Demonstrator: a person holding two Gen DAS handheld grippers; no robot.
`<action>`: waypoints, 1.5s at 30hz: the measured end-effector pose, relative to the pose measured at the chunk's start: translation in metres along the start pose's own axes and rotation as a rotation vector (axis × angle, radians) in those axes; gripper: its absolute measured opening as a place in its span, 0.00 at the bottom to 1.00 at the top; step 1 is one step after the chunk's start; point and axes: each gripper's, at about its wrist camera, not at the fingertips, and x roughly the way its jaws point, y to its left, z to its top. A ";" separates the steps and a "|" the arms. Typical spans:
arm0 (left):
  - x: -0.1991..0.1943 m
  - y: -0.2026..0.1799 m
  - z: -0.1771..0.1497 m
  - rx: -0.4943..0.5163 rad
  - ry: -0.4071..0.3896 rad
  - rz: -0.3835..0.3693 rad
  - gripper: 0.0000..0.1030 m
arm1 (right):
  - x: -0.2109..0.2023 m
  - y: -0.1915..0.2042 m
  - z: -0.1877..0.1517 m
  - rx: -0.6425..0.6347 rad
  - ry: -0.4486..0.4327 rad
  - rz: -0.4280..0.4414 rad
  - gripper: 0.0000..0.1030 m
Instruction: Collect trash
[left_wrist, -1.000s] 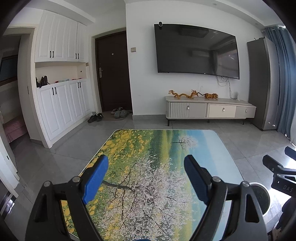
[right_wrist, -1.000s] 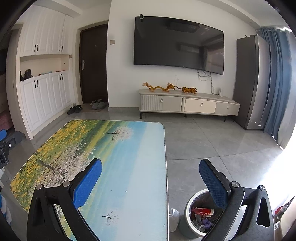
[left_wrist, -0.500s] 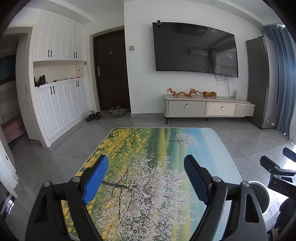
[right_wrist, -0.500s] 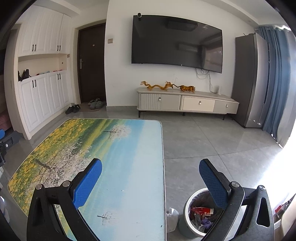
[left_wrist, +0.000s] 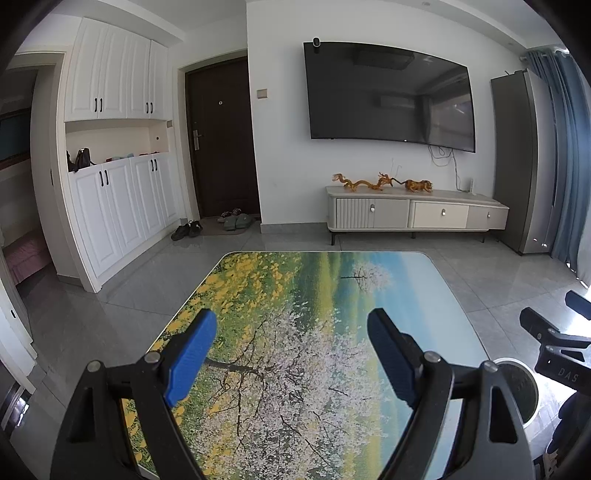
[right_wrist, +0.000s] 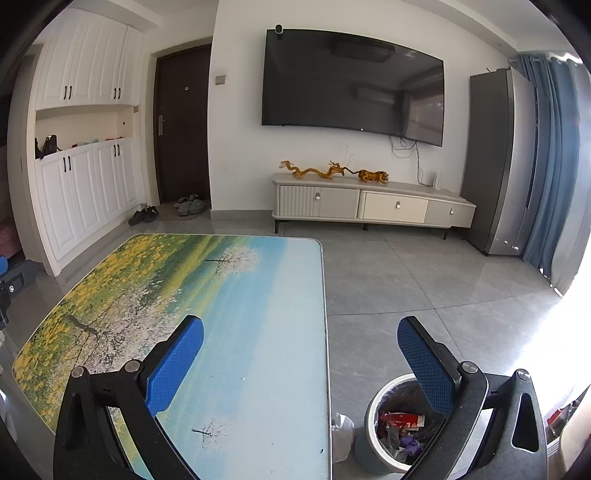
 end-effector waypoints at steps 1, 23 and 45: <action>0.000 0.000 0.000 0.001 0.000 0.001 0.81 | 0.000 0.000 0.000 0.000 0.000 0.000 1.00; 0.009 0.007 -0.005 -0.005 0.030 -0.007 0.81 | 0.000 -0.001 -0.001 0.005 0.000 -0.016 1.00; 0.010 0.007 -0.008 -0.003 0.030 -0.032 0.81 | -0.005 0.000 0.002 -0.005 -0.023 -0.053 1.00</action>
